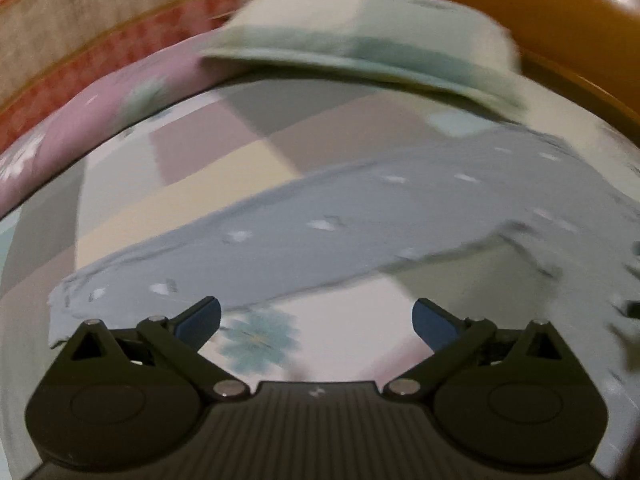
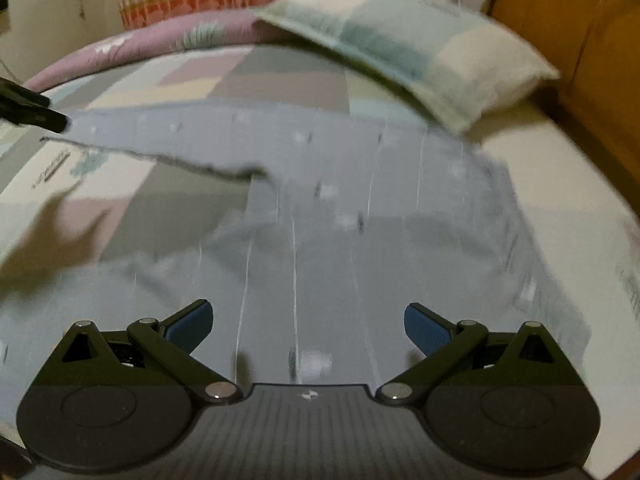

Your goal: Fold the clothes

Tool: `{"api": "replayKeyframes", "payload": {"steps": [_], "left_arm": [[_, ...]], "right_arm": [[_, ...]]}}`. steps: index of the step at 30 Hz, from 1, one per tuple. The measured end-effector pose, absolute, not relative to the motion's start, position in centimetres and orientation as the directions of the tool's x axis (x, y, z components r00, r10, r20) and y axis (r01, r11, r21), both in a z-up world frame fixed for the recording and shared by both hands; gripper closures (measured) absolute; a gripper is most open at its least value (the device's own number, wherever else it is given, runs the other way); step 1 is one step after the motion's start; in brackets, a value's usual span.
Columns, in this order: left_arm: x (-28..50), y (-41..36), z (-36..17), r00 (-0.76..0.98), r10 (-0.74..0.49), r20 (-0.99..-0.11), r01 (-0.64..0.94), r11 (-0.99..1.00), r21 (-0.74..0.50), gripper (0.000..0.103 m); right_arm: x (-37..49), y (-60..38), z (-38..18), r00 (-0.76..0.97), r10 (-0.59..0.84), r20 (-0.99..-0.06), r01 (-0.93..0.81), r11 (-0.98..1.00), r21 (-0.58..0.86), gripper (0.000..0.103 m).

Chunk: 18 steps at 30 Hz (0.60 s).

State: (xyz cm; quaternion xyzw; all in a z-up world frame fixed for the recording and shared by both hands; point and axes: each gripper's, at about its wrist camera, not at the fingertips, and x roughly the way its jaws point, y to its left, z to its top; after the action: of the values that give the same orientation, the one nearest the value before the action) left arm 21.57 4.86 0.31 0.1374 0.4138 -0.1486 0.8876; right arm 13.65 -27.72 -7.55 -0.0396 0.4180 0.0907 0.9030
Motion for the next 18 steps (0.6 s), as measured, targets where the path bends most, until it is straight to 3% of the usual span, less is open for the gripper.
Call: {"api": "replayKeyframes", "payload": {"steps": [4, 8, 15, 18], "left_arm": [[15.9, 0.6, 0.0, 0.563, -0.238, -0.792, 0.502, 0.859, 0.098, 0.001], [11.4, -2.8, -2.3, 0.542, -0.276, -0.794, 0.566, 0.818, 0.102, 0.001], [7.2, -5.1, -8.7, 0.455, -0.226, -0.861, 0.486, 0.874, 0.027, 0.001], [6.1, -4.7, -9.2, 0.507, -0.218, -0.834, 0.45, 0.892, 0.04, 0.001]], "right_arm": [[12.5, -28.2, -10.3, 0.586, 0.125, -0.801, -0.188, 0.982, 0.016, 0.0], [11.6, -28.4, -10.7, 0.629, 0.142, -0.764, -0.193, 0.981, 0.023, 0.0], [11.6, -28.5, -10.7, 0.644, 0.144, -0.751, -0.195, 0.981, 0.021, 0.0], [12.2, -28.1, -10.2, 0.639, 0.128, -0.758, -0.192, 0.981, 0.003, 0.0]]}}
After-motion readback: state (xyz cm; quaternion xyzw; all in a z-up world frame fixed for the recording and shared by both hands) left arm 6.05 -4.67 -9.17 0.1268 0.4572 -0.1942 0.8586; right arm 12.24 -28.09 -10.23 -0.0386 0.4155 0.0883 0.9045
